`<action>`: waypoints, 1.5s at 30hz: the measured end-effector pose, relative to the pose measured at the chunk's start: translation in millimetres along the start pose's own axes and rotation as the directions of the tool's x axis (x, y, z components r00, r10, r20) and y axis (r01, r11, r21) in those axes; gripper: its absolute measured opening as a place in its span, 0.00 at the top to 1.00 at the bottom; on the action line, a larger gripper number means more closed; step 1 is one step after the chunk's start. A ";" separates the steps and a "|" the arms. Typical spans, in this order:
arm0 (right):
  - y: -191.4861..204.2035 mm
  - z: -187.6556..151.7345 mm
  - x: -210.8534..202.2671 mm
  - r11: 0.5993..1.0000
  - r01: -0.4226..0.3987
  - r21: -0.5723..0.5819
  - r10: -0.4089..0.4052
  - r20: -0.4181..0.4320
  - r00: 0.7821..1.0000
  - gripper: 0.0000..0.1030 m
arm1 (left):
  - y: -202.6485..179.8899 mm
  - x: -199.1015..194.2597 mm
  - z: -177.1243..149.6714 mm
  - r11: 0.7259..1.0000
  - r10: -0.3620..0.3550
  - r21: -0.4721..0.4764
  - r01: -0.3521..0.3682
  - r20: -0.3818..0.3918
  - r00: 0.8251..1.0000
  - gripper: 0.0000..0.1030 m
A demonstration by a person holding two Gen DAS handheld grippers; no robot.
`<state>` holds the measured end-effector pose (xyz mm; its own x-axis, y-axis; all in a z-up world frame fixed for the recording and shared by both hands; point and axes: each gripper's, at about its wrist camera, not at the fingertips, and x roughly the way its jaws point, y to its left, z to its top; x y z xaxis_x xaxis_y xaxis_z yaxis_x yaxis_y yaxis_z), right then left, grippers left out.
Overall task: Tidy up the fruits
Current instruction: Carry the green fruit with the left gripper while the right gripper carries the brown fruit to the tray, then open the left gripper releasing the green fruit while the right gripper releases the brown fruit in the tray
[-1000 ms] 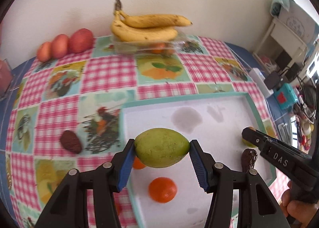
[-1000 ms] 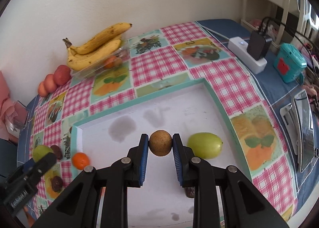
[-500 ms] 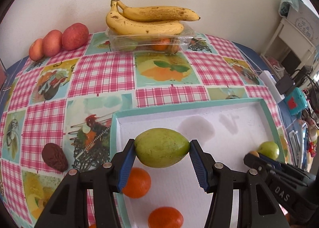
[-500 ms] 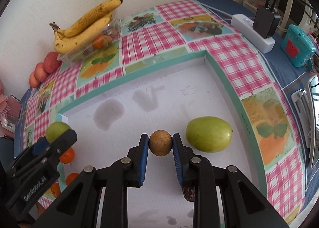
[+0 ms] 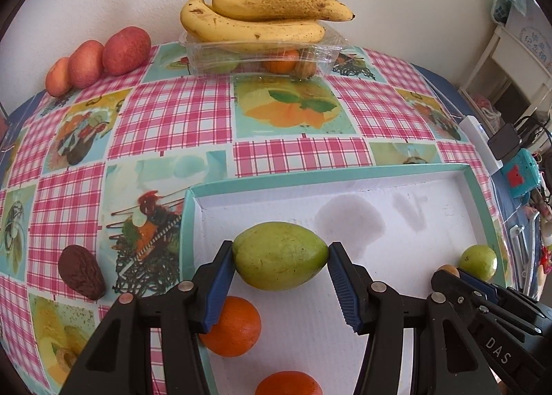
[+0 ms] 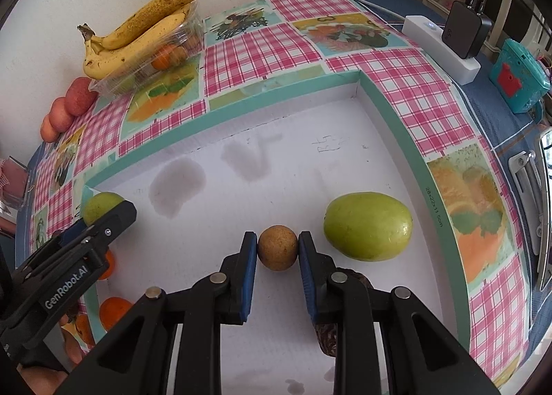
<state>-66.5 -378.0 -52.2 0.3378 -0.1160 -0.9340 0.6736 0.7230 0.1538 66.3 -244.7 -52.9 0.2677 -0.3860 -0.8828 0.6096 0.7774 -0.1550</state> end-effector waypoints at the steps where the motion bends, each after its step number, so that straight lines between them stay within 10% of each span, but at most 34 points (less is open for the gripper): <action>1: 0.1 0.2 -0.1 1.000 0.001 -0.001 -0.001 0.000 1.000 0.75 | -0.1 0.5 0.0 1.000 0.001 -0.001 -0.001 -0.002 1.000 0.44; 16: -0.9 -1.0 0.9 1.000 0.019 -0.001 -0.019 0.002 1.000 0.75 | 3.5 -14.1 6.4 1.000 0.020 0.002 -0.020 0.020 1.000 0.39; 27: 1.7 -2.2 -20.4 0.999 0.041 0.002 -0.041 0.033 0.999 0.56 | 27.7 -50.2 13.5 0.992 0.114 -0.056 -0.114 0.013 0.993 0.24; 32: 10.3 -4.0 -31.1 0.997 0.068 -0.021 -0.066 0.053 0.996 0.30 | 46.6 -64.3 8.1 0.979 0.190 -0.084 -0.187 0.025 0.982 0.03; 45: 21.9 -23.6 -32.9 0.996 0.089 -0.024 -0.087 0.062 0.994 0.08 | 97.4 -104.9 -22.1 0.942 0.267 -0.225 -0.250 0.050 0.962 0.00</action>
<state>-78.3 -342.3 -25.7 0.3181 -0.2210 -0.9219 0.6847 0.7262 0.0622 81.1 -117.5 14.8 0.4578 -0.1887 -0.8688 0.3398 0.9401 -0.0251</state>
